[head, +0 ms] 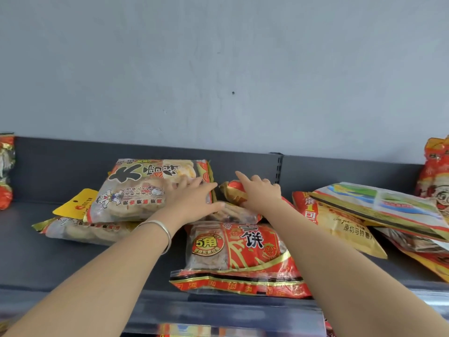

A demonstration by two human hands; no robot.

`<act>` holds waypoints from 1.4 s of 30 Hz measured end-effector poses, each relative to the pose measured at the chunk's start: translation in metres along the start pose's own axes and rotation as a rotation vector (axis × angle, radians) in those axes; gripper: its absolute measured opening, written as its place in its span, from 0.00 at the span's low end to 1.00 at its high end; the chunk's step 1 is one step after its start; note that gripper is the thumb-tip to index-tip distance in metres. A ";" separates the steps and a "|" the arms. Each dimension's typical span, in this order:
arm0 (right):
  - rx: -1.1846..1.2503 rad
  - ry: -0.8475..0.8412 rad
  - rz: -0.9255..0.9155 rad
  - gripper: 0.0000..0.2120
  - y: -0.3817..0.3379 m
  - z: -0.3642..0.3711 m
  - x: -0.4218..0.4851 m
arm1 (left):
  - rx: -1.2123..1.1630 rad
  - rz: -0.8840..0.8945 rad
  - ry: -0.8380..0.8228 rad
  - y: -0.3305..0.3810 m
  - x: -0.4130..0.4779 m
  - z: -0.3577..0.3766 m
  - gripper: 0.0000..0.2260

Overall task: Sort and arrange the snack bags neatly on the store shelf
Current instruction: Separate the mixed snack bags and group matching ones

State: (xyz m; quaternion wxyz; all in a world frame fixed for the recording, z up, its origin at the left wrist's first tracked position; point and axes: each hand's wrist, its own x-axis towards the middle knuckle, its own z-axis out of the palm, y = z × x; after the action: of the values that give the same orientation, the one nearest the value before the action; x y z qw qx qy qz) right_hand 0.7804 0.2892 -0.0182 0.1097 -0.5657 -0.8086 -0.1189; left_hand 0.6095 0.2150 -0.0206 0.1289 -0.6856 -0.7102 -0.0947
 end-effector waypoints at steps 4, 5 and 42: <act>-0.027 0.081 0.001 0.27 0.006 0.004 0.004 | -0.036 -0.034 -0.009 0.001 0.007 -0.001 0.24; -0.028 0.116 0.010 0.25 0.010 0.001 0.004 | -0.062 -0.056 -0.012 0.003 0.008 -0.002 0.23; 0.015 -0.275 0.056 0.16 0.131 -0.046 -0.037 | -1.321 -0.296 0.099 0.147 0.066 0.010 0.38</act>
State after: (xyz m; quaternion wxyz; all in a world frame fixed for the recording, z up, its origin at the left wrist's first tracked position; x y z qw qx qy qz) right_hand 0.9176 0.2854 0.0229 0.0054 -0.5981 -0.8008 -0.0313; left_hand 0.7543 0.2870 -0.0152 -0.2987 -0.5110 -0.5829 -0.5567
